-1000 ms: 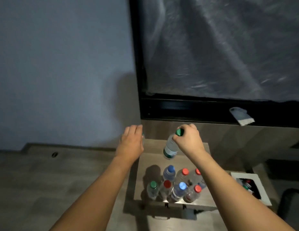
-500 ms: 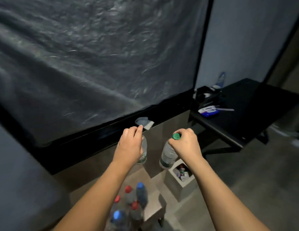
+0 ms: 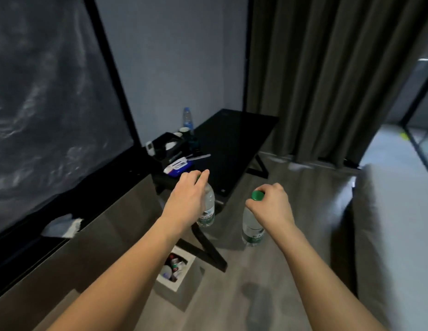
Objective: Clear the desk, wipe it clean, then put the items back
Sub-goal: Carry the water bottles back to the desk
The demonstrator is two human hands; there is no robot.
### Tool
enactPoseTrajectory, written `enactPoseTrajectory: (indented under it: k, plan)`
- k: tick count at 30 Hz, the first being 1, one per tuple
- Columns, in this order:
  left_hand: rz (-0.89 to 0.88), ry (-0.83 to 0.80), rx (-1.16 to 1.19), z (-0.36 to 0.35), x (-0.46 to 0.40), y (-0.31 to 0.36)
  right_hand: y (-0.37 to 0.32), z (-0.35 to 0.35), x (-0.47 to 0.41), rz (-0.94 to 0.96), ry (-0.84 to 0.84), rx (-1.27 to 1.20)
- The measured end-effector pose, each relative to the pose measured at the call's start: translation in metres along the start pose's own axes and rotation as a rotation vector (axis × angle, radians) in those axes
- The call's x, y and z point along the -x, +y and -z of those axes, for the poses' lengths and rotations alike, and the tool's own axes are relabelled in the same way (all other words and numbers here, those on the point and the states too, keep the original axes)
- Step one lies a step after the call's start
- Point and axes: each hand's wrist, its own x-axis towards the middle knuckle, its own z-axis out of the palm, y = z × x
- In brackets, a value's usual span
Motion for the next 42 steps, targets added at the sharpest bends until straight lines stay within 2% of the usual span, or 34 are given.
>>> enactPoseTrajectory:
  k: [11, 16, 20, 25, 33, 36, 42]
  plan:
    - [-0.227, -0.063, 0.22, -0.124, -0.199, 0.13, 0.129, 0.082, -0.146, -0.207, 0.109, 0.065]
    - [-0.32, -0.087, 0.299, -0.17, -0.303, 0.167, 0.16, 0.11, -0.244, -0.225, 0.169, 0.111]
    - [-0.394, -0.016, 0.331, -0.2, -0.396, 0.196, 0.181, 0.139, -0.327, -0.218, 0.248, 0.137]
    - [-0.403, -0.034, 0.361, -0.244, -0.485, 0.234, 0.216, 0.168, -0.422, -0.225, 0.3, 0.114]
    - [-0.358, -0.034, 0.353, -0.304, -0.627, 0.282, 0.277, 0.209, -0.576, -0.198, 0.22, 0.07]
    - [-0.359, 0.015, 0.316, -0.319, -0.678, 0.295, 0.29, 0.223, -0.63, -0.196, 0.201, 0.074]
    - [-0.232, -0.085, 0.383, -0.369, -0.764, 0.3, 0.314, 0.224, -0.741, -0.181, 0.172, 0.112]
